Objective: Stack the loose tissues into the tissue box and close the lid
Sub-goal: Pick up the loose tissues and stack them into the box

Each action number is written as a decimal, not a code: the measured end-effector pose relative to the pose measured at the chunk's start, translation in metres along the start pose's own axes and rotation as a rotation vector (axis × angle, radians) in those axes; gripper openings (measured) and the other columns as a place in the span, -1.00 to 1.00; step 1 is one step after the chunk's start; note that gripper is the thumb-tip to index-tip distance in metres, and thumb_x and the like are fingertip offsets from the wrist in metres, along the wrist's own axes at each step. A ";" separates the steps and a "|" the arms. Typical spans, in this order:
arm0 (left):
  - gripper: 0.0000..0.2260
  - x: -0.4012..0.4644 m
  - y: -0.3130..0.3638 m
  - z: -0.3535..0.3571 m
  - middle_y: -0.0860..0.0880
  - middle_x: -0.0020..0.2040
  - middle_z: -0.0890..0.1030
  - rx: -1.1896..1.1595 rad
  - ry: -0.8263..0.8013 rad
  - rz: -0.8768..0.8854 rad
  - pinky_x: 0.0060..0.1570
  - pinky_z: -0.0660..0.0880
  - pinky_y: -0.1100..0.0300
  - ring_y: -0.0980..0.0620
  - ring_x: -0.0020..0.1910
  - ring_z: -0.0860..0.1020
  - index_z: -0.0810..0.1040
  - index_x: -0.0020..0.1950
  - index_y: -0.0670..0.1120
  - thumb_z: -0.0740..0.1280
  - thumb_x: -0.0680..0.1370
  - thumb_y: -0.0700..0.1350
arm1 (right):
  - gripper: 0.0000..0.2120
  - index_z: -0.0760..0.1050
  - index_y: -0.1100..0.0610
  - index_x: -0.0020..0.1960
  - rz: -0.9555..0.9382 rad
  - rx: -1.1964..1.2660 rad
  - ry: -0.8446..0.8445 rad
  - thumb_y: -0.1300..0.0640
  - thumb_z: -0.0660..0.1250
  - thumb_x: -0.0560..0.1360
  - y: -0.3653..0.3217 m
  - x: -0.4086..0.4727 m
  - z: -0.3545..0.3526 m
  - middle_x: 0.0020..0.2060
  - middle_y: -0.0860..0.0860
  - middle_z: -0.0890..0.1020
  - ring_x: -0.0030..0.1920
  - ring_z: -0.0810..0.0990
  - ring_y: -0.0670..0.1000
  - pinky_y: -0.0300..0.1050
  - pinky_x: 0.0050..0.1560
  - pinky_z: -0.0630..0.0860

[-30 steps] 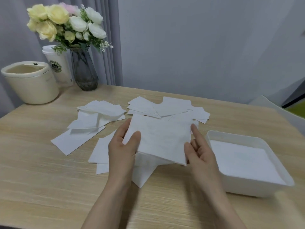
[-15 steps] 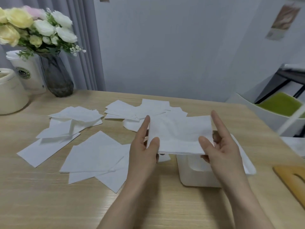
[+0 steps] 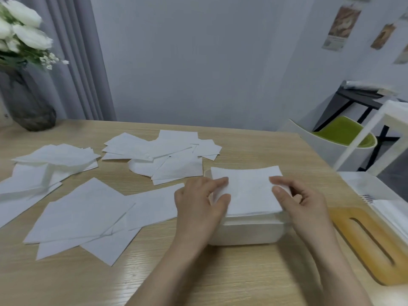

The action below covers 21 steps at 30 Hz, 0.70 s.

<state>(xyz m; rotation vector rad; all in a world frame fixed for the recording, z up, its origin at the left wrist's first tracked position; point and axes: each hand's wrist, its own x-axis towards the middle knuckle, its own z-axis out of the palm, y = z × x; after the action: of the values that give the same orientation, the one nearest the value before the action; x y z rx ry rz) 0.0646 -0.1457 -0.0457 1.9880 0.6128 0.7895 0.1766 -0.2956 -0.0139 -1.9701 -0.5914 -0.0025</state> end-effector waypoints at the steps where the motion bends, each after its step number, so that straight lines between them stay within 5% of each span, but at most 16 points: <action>1: -0.55 0.000 -0.003 0.004 0.30 -0.08 0.45 0.074 0.007 0.054 0.36 -0.08 0.34 0.37 0.09 0.30 0.64 0.14 0.18 0.17 0.35 0.24 | -0.82 0.61 -0.16 -0.02 -0.021 -0.080 0.006 0.12 0.38 0.49 0.003 0.001 -0.001 -0.11 -0.16 0.59 -0.02 0.46 -0.09 0.16 0.22 0.40; 3: -0.53 0.001 -0.010 0.011 0.29 -0.12 0.43 0.184 0.034 0.153 0.35 -0.32 0.37 0.35 0.14 0.29 0.66 0.11 0.16 0.12 0.36 0.24 | -0.84 0.59 -0.15 -0.03 -0.075 -0.205 0.020 0.12 0.38 0.49 0.009 0.001 -0.002 -0.16 -0.23 0.54 0.04 0.38 -0.14 0.13 0.28 0.28; 6: -0.70 0.003 -0.015 0.014 0.31 -0.22 0.39 0.259 0.057 0.200 0.38 -0.43 0.21 0.30 0.18 0.33 0.69 0.04 0.14 0.25 0.42 0.12 | -0.82 0.55 -0.17 -0.01 -0.105 -0.356 0.011 0.12 0.33 0.53 0.016 0.000 -0.001 -0.18 -0.28 0.52 0.04 0.30 -0.21 -0.12 0.15 0.08; 11: -0.82 0.004 -0.018 0.015 0.22 -0.29 0.40 0.351 0.065 0.227 0.42 -0.33 0.10 0.15 0.12 0.49 0.70 -0.10 0.16 0.34 0.40 -0.07 | -0.80 0.60 -0.14 -0.03 -0.134 -0.490 0.043 0.16 0.33 0.53 0.026 -0.004 0.004 -0.23 -0.37 0.49 0.01 0.35 -0.19 -0.24 0.01 -0.01; 21: -0.76 0.005 -0.021 0.015 0.21 -0.29 0.40 0.502 0.055 0.270 0.43 -0.21 -0.04 0.15 0.10 0.44 0.71 -0.19 0.13 0.30 0.34 -0.14 | -0.80 0.60 -0.15 -0.04 -0.117 -0.473 0.016 0.16 0.33 0.53 0.031 -0.003 0.007 -0.21 -0.36 0.51 0.01 0.35 -0.19 -0.23 0.05 0.00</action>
<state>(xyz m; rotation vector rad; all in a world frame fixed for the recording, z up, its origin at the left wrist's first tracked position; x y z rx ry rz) 0.0766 -0.1400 -0.0684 2.5549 0.6253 0.9196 0.1846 -0.3016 -0.0446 -2.3838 -0.7449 -0.2512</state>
